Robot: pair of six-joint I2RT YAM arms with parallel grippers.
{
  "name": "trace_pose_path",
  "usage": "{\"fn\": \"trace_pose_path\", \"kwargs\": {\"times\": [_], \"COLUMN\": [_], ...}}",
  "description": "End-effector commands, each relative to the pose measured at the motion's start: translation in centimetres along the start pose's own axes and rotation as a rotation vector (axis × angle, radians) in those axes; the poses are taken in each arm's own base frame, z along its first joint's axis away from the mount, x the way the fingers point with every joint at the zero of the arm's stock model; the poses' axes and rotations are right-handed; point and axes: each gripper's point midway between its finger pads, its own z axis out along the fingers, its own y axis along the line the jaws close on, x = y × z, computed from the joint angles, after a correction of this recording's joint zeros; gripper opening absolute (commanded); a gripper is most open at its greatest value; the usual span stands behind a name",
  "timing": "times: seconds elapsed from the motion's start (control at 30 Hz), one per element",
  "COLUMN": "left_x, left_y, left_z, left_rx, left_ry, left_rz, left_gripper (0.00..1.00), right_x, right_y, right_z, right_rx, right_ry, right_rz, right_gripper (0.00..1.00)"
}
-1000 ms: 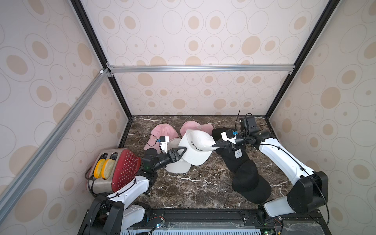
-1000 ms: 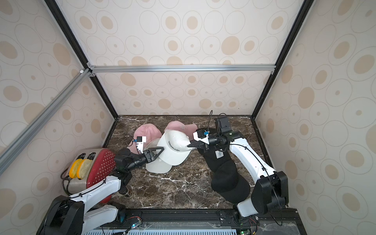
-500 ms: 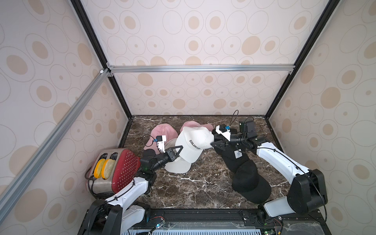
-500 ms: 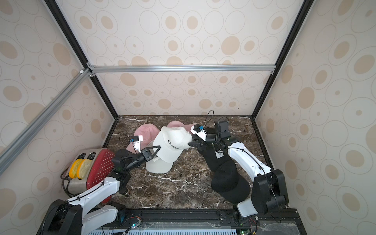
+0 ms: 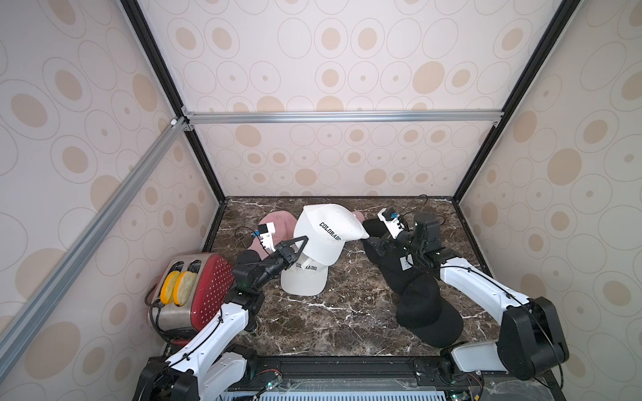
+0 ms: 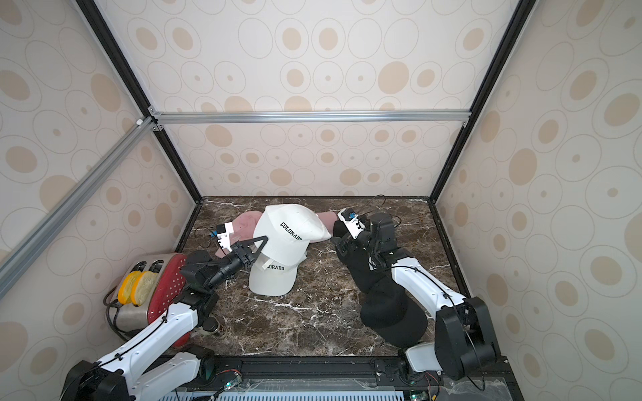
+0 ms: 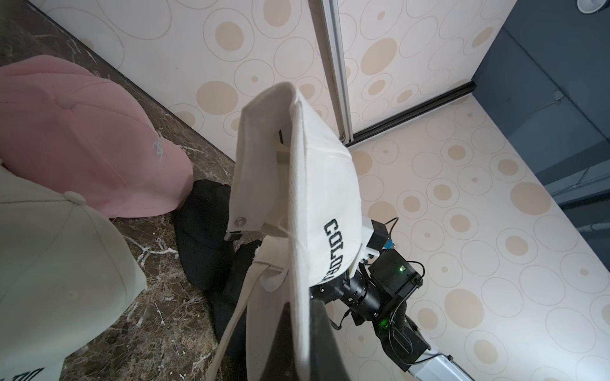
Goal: Stack the baseball caps by color
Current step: Pick up the baseball cap from the center of the board.
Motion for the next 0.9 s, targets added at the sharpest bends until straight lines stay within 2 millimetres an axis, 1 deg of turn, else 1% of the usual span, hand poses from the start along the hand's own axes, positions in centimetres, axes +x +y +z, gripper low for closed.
{"fn": "trace_pose_path", "kwargs": {"times": [0.0,0.03,0.1,0.17,0.3,0.4,0.5,0.53,0.67,0.8,0.87], "left_x": [-1.4,-1.6,-2.0,-2.1,-1.6,-1.3,-1.0,-0.9,-0.6,-0.1,0.0], "left_y": [-0.9,-0.8,-0.7,-0.8,-1.4,-2.0,-2.4,-2.4,-2.1,-2.0,-1.9], "left_z": [-0.5,-0.6,-1.3,-1.6,-1.3,-1.1,-0.7,-0.6,-0.2,0.3,0.3], "left_rx": [0.05,0.061,0.096,0.107,0.111,0.156,0.189,0.193,0.207,0.212,0.214], "left_ry": [-0.088,-0.109,-0.159,-0.179,-0.133,-0.112,-0.089,-0.081,-0.06,-0.026,-0.024], "left_rz": [-0.05,-0.057,-0.066,-0.054,0.001,0.021,0.036,0.038,0.042,0.064,0.072], "left_gripper": [0.0,0.0,0.0,0.0,0.0,0.0,0.0,0.0,0.0,0.0,0.0], "right_x": [-3.4,-4.0,-4.9,-5.5,-6.8,-7.2,-7.1,-7.2,-7.8,-6.9,-7.1], "right_y": [3.7,4.9,6.0,6.0,5.9,6.0,5.7,5.6,6.2,7.4,8.0], "right_z": [-1.4,-1.7,-1.8,-1.4,-0.4,0.4,1.3,1.5,1.5,1.9,2.0], "right_rx": [-0.207,-0.283,-0.378,-0.422,-0.524,-0.579,-0.579,-0.578,-0.641,-0.649,-0.696], "right_ry": [-0.131,-0.156,-0.178,-0.146,-0.015,0.034,0.065,0.07,0.058,0.09,0.086], "right_rz": [-0.045,-0.043,-0.001,0.092,0.268,0.366,0.429,0.444,0.473,0.43,0.448], "right_gripper": [1.0,1.0,1.0,1.0,1.0,1.0,1.0,1.0,1.0,1.0,1.0]}}
